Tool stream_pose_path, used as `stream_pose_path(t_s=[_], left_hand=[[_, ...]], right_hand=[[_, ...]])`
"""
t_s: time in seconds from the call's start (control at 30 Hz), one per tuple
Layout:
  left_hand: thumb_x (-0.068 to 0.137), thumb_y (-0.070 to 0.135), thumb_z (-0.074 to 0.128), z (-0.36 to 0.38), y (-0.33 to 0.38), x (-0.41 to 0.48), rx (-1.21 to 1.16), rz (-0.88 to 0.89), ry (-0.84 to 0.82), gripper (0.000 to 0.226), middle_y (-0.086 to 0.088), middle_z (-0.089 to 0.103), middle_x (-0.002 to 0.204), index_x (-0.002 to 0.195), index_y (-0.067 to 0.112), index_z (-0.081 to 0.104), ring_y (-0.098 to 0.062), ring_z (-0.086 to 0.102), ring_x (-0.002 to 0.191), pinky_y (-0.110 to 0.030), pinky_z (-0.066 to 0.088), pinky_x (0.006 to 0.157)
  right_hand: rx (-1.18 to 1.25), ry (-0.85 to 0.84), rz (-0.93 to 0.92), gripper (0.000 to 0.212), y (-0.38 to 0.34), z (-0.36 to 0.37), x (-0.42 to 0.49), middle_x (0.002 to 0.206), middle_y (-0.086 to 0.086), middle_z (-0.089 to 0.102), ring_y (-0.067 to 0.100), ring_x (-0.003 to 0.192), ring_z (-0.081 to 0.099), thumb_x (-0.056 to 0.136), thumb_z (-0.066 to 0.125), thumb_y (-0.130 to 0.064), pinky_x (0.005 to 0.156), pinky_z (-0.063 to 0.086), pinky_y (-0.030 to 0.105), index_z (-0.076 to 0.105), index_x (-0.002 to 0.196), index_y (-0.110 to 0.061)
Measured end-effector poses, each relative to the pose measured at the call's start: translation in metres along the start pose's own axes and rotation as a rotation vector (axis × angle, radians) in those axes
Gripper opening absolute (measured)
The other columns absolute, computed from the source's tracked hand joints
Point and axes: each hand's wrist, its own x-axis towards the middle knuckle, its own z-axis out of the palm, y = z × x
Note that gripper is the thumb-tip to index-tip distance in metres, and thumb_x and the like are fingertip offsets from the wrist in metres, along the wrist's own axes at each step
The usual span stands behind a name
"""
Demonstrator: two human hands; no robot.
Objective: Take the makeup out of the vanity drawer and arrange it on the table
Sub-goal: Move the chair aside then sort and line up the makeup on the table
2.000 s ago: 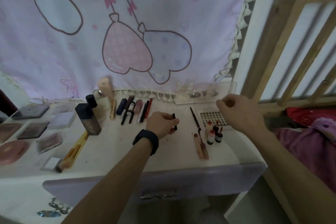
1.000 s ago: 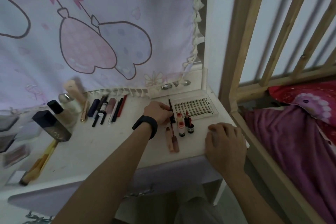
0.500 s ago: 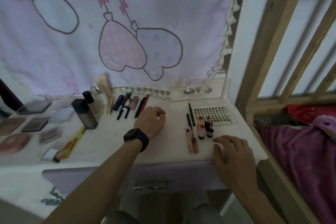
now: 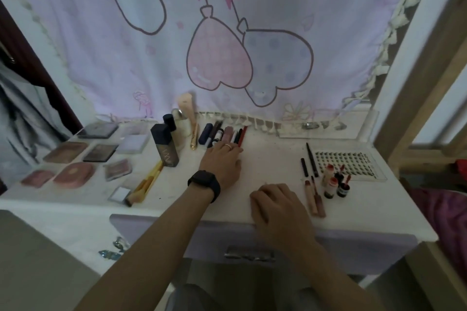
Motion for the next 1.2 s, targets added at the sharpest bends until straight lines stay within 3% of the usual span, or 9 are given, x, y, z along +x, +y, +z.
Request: stream_pose_path(t_s=[0.17,0.3,0.4,0.53,0.73,0.8,0.9,1.07,1.2], left_hand=[[0.103,0.031,0.038,0.003,0.002,0.014,0.113,0.062,-0.022,0.038,-0.013,0.038,0.155,0.13,0.014,0.058,-0.027,0.004,0.153,-0.049,0.019,0.119],[0.101,0.033,0.043,0.004,0.003,0.013,0.034,0.011,0.032,0.033,-0.012,0.032,0.159,0.124,0.021,0.063,-0.028,0.014,0.151,-0.046,0.02,0.118],[0.1,0.038,0.047,0.002,0.004,0.016,0.067,-0.067,0.021,0.038,-0.005,0.018,0.164,0.133,0.021,0.057,-0.029,0.023,0.148,-0.047,0.024,0.116],[0.096,0.039,0.056,-0.001,0.009,0.016,0.106,-0.176,0.048,0.053,-0.001,0.026,0.161,0.143,0.015,0.047,-0.033,0.038,0.136,-0.044,0.035,0.107],[0.093,0.021,0.049,-0.009,0.008,0.011,0.054,-0.265,-0.034,0.077,-0.007,0.033,0.158,0.159,0.024,0.008,-0.033,0.043,0.135,-0.041,0.044,0.098],[0.094,0.019,0.05,-0.012,0.008,0.005,0.085,-0.262,-0.068,0.066,-0.011,0.049,0.144,0.155,0.014,0.025,-0.034,0.054,0.121,-0.037,0.048,0.084],[0.095,0.018,0.05,-0.016,0.011,-0.01,0.036,-0.291,-0.121,0.027,-0.013,0.067,0.111,0.118,0.008,0.063,-0.03,0.063,0.094,-0.036,0.054,0.075],[0.099,0.026,0.05,-0.018,0.007,-0.052,-0.121,-0.287,-0.096,0.024,-0.004,0.067,0.105,0.106,0.013,0.068,-0.023,0.062,0.093,-0.031,0.049,0.076],[0.096,0.034,0.061,-0.021,0.006,-0.087,-0.709,-0.382,-0.023,0.014,0.012,0.065,0.1,0.106,0.028,0.069,-0.001,0.058,0.086,-0.013,0.041,0.072]], right_hand=[[0.009,0.062,0.022,0.016,0.001,0.007,-0.002,0.099,-0.002,0.067,0.017,0.089,0.056,0.094,0.059,-0.028,0.074,0.051,0.03,0.07,0.1,-0.018],[0.017,0.078,0.039,0.016,0.0,0.007,-0.002,0.099,0.0,0.068,0.018,0.089,0.057,0.093,0.061,-0.026,0.075,0.052,0.032,0.071,0.1,-0.017],[0.027,0.079,0.057,0.016,-0.002,0.007,-0.002,0.099,0.0,0.069,0.019,0.089,0.058,0.093,0.061,-0.026,0.074,0.053,0.034,0.072,0.1,-0.016],[0.026,0.084,0.057,0.016,-0.002,0.007,-0.003,0.099,-0.001,0.07,0.019,0.088,0.059,0.093,0.061,-0.026,0.073,0.053,0.033,0.073,0.099,-0.017],[0.019,0.095,0.066,0.017,-0.001,0.008,-0.003,0.099,-0.001,0.07,0.018,0.088,0.058,0.093,0.06,-0.027,0.073,0.052,0.031,0.073,0.1,-0.017],[0.018,0.089,0.071,0.018,-0.001,0.007,-0.003,0.099,-0.002,0.07,0.018,0.088,0.058,0.093,0.059,-0.028,0.073,0.052,0.031,0.073,0.1,-0.018],[0.009,0.07,0.072,0.019,-0.001,0.007,-0.003,0.099,-0.003,0.069,0.016,0.088,0.057,0.093,0.058,-0.029,0.074,0.051,0.029,0.072,0.1,-0.019],[-0.008,0.026,0.089,0.018,-0.002,0.004,-0.002,0.098,-0.003,0.07,0.017,0.087,0.057,0.094,0.057,-0.029,0.073,0.049,0.028,0.072,0.1,-0.02],[0.007,0.02,0.101,0.012,-0.007,-0.006,0.0,0.098,-0.003,0.071,0.016,0.088,0.06,0.091,0.067,-0.026,0.075,0.047,0.026,0.074,0.1,-0.02]])
